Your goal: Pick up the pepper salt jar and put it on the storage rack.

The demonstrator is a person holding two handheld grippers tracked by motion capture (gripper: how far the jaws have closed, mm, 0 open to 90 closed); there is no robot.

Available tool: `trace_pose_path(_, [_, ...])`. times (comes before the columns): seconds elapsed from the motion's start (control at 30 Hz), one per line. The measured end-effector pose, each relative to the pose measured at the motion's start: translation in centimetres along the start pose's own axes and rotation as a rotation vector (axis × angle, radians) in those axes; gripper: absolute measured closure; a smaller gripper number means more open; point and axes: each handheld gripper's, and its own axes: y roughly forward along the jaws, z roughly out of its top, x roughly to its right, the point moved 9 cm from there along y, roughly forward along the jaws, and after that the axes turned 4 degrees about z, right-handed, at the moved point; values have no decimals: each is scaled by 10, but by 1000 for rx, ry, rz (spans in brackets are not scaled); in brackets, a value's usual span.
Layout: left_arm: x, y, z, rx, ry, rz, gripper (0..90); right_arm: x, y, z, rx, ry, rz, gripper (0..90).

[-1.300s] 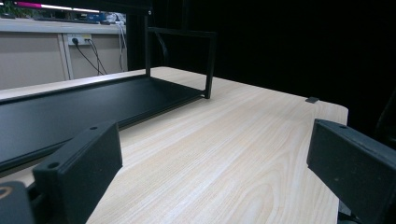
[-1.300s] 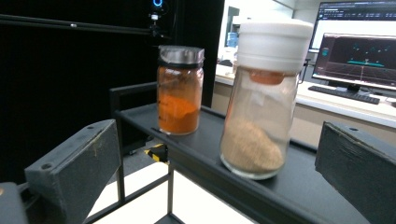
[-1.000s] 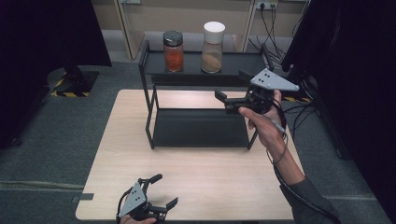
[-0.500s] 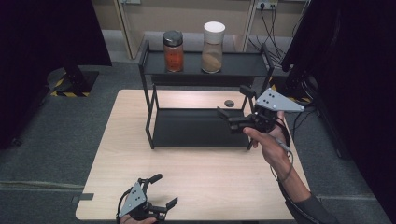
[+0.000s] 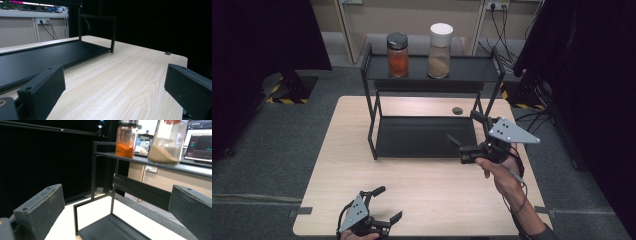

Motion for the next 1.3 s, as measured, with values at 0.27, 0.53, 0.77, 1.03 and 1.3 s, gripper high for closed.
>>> trace_pose_path(0.27, [0, 0, 0, -1, 0, 1, 26, -7, -10, -21, 3, 23, -3, 4])
trace_pose_path(0.53, [0, 0, 0, 1, 1, 2, 26, -17, -14, -38, -5, 37, 7, 4])
trace_pose_path(0.77, [0, 0, 0, 2, 1, 2, 27, -27, -18, -53, 0, 34, 12, 4])
trace_pose_path(1.03, [0, 0, 0, 4, 1, 3, 26, -39, -25, -66, -1, 27, 15, 4])
trace_pose_path(1.3, [0, -1, 0, 6, 1, 3, 26, -46, -30, -84, -18, 49, 14, 4])
